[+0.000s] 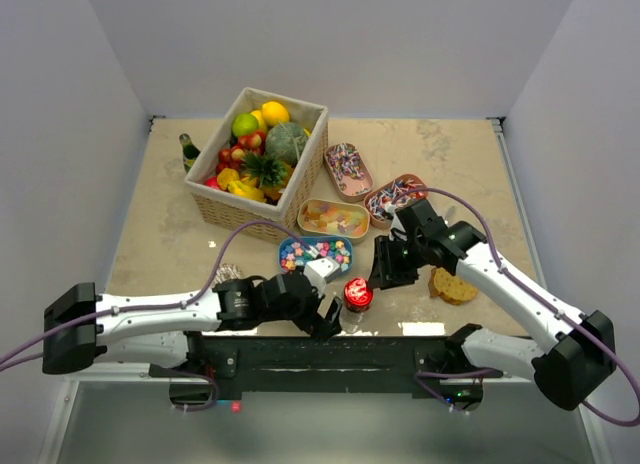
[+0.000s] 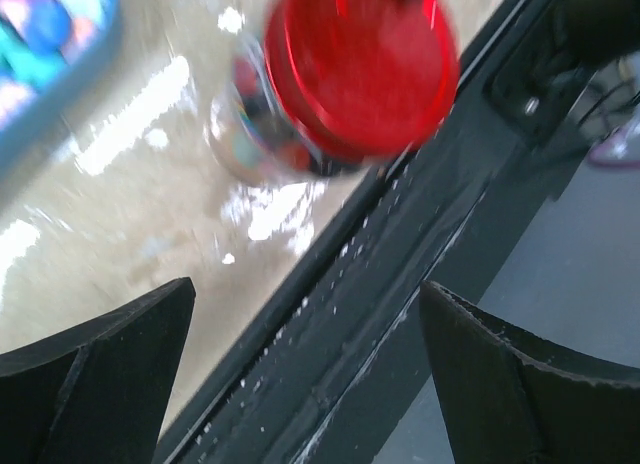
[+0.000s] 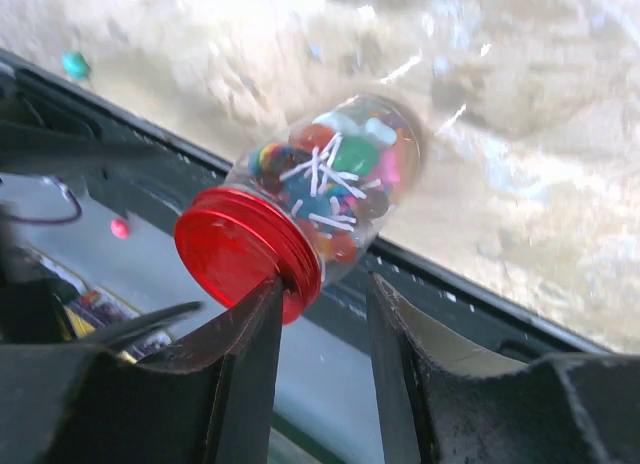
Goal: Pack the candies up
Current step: Move the packing bottle to the center of the board.
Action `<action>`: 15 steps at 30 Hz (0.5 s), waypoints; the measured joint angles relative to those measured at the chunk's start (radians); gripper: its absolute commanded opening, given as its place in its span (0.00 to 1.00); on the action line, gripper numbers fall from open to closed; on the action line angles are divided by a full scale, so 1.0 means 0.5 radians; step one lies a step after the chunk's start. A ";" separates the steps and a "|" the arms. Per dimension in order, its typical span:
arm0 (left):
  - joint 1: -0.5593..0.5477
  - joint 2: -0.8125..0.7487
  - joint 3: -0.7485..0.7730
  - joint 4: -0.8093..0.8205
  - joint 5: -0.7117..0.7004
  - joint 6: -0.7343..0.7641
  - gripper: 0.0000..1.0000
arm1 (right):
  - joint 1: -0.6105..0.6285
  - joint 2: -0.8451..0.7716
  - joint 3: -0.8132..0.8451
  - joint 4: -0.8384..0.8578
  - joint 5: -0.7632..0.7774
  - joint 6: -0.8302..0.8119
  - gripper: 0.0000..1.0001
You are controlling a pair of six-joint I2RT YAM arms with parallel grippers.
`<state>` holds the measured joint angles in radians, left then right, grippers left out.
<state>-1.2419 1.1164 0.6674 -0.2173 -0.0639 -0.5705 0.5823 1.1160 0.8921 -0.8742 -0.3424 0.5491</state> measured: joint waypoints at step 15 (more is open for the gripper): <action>-0.307 0.348 -0.471 0.993 -0.653 -0.041 0.99 | 0.000 0.031 0.005 0.293 0.147 0.193 0.46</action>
<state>-1.3956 1.2903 0.4320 0.2794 -0.3904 -0.5911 0.5823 1.1313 0.8944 -0.7277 -0.2687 0.6456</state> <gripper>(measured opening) 0.991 0.444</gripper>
